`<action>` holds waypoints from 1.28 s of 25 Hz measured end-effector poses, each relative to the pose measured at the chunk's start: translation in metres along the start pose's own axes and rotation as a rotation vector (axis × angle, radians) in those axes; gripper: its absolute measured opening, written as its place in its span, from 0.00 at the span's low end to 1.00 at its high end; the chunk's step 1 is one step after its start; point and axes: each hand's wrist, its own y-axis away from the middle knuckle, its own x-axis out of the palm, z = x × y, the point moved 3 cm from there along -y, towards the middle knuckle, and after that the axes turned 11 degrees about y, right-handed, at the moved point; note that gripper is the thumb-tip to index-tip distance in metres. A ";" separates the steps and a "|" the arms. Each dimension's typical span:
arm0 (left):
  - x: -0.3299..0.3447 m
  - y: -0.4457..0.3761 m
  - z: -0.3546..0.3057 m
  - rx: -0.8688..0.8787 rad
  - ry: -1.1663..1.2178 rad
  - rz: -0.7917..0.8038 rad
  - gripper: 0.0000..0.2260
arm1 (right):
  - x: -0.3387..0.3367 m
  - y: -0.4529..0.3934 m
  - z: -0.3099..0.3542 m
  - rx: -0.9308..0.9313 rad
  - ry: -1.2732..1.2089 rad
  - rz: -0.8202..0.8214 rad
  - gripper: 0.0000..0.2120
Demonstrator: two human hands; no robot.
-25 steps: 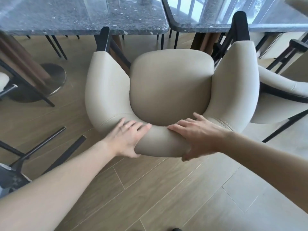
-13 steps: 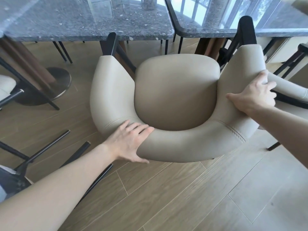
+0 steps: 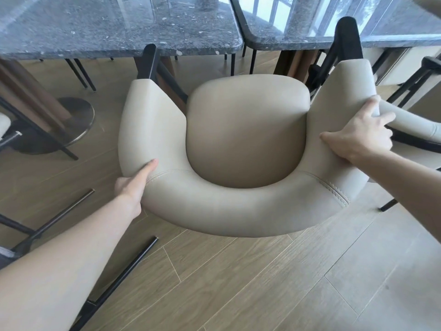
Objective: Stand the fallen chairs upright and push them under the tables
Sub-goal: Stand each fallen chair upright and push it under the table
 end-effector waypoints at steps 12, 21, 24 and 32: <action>-0.015 0.042 0.040 -0.041 0.044 0.035 0.38 | 0.001 0.030 -0.047 -0.031 -0.022 0.099 0.55; -0.052 0.088 0.083 -0.036 0.080 0.029 0.19 | 0.011 0.073 -0.091 -0.046 -0.075 0.093 0.55; -0.064 0.107 0.101 -0.064 0.070 0.042 0.27 | 0.011 0.085 -0.113 -0.056 -0.092 0.129 0.56; -0.105 0.144 0.125 -0.104 0.107 0.071 0.26 | -0.007 0.107 -0.125 -0.134 -0.085 0.191 0.57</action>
